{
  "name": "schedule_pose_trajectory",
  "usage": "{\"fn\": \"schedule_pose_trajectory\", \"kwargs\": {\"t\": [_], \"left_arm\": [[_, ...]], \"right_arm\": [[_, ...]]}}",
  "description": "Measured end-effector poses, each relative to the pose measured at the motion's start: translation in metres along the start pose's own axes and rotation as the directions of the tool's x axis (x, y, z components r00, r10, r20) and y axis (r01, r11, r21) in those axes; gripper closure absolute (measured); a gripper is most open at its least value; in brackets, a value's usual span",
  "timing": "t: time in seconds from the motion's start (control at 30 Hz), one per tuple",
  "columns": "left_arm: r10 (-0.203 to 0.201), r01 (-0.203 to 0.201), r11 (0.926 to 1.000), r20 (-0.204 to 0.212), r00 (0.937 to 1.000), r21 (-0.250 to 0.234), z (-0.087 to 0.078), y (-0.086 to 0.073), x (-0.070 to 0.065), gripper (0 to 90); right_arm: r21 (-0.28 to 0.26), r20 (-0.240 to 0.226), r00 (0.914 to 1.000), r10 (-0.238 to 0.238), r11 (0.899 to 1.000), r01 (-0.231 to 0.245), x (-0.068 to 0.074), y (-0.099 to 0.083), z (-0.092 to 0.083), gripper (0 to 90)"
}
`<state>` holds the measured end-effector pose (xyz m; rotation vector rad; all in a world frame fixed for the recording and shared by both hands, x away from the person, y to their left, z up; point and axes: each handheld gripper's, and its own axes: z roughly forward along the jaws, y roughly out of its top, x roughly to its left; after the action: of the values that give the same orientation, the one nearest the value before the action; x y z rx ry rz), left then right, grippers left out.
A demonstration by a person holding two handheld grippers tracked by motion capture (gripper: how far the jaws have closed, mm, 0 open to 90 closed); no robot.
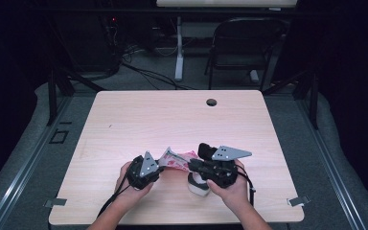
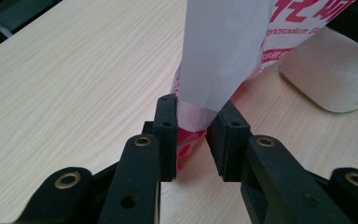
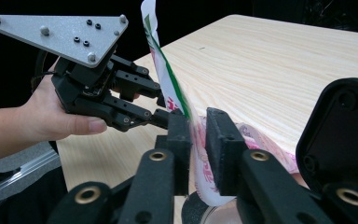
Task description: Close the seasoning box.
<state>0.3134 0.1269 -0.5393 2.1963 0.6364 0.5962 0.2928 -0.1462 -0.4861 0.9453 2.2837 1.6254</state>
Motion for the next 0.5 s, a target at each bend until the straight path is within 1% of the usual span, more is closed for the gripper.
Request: {"fn": "schedule_pose_trajectory", "kwargs": {"t": [0.1, 0.13, 0.2, 0.23, 0.3, 0.4, 0.5], "left_arm": [[-0.011, 0.011, 0.9999, 0.007, 0.9999, -0.003, 0.000, -0.001, 0.001, 74.3], [-0.016, 0.016, 0.9999, 0.012, 0.9998, -0.003, 0.000, -0.001, 0.002, 74.4], [-0.020, 0.020, 0.9998, 0.016, 0.9997, -0.004, -0.001, -0.001, 0.002, 74.4], [-0.019, 0.019, 0.9998, 0.015, 0.9997, -0.003, -0.001, -0.001, 0.002, 74.5], [-0.017, 0.017, 0.9999, 0.014, 0.9998, -0.002, -0.001, -0.002, 0.002, 74.8], [-0.025, 0.026, 0.9996, 0.022, 0.9994, -0.010, -0.003, -0.002, 0.003, 75.0], [-0.040, 0.040, 0.9991, 0.033, 0.9987, -0.011, -0.003, -0.002, 0.005, 75.9]], "right_arm": [[-0.009, 0.007, 1.0000, -0.002, 1.000, 0.002, 0.000, 0.001, -0.001, 77.1], [-0.009, 0.007, 1.0000, -0.004, 1.000, 0.004, 0.001, 0.002, -0.002, 78.5], [-0.004, 0.005, 0.9999, -0.014, 1.000, 0.014, 0.002, 0.003, -0.002, 87.8], [0.003, 0.004, 0.9996, -0.029, 1.000, 0.029, 0.003, 0.004, -0.002, 89.8], [0.015, 0.014, 0.9984, -0.055, 0.998, 0.054, 0.005, 0.006, -0.001, 90.0], [0.014, 0.029, 0.9976, -0.063, 0.998, 0.062, 0.005, 0.009, 0.000, 90.0], [0.016, 0.032, 0.9972, -0.068, 0.998, 0.068, 0.005, 0.014, 0.002, 90.0]]}}
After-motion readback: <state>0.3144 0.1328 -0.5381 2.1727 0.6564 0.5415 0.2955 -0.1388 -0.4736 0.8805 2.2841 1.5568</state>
